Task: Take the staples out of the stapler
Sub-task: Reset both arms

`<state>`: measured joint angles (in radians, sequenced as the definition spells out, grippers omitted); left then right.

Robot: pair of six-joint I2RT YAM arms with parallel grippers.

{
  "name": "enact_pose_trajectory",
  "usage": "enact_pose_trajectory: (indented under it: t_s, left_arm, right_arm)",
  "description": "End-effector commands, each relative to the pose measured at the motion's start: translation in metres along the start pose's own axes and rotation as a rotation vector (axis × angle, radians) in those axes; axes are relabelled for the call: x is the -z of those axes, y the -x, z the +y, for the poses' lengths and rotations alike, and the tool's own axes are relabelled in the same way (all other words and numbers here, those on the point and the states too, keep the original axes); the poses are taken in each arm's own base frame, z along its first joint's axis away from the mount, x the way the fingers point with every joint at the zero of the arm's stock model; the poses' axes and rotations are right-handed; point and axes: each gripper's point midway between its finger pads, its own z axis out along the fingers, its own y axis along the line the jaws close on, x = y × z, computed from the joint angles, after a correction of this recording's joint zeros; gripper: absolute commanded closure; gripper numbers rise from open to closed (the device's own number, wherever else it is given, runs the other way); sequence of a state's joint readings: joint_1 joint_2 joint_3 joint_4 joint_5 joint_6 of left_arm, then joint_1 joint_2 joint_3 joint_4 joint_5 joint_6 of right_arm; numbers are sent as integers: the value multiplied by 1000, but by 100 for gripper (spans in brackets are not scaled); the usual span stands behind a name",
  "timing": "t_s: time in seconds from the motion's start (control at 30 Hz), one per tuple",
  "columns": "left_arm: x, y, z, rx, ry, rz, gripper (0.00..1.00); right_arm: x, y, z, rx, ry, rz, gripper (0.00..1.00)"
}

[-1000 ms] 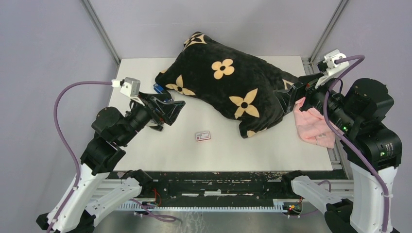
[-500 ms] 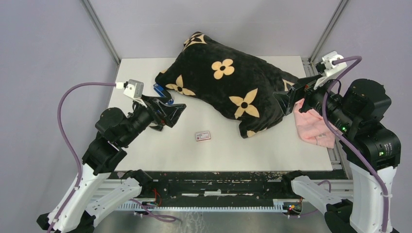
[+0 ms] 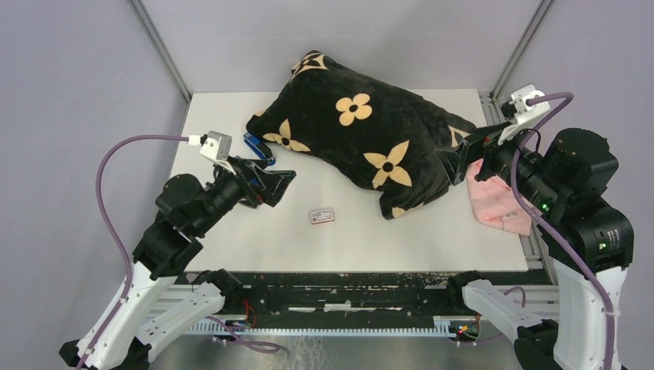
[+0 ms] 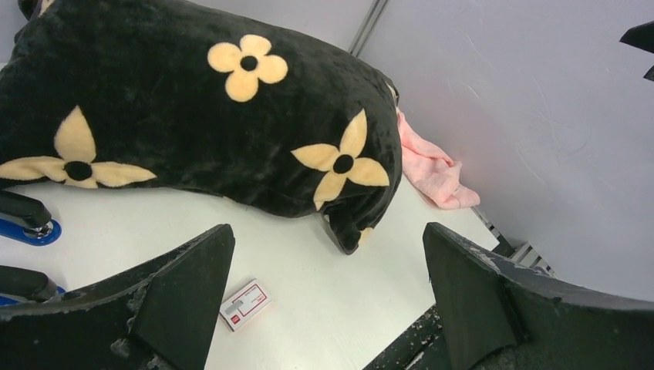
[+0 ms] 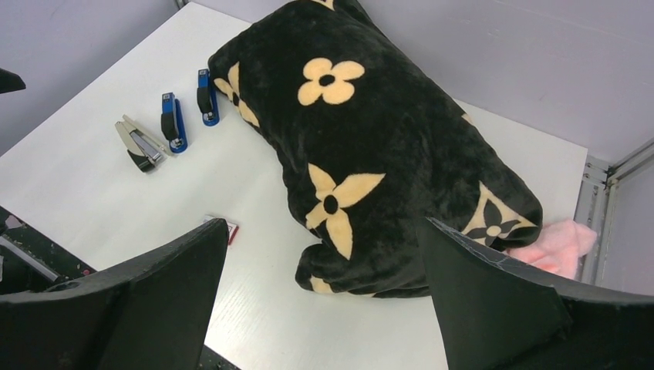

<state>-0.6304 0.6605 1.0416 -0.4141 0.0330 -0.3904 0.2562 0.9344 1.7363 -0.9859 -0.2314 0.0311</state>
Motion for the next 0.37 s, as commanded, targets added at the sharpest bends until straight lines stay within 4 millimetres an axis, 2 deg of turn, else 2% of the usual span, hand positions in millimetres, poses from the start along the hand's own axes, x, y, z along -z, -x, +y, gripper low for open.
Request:
enact_pose_trajectory:
  t_s: [0.0, 0.33]
  left_arm:
    - [3, 9, -5, -38, -27, -37, 1]
    - [8, 8, -4, -37, -27, -37, 1]
  right_arm:
    - [3, 10, -1, -15, -12, -47, 0]
    - [1, 9, 1, -27, 0, -41, 0]
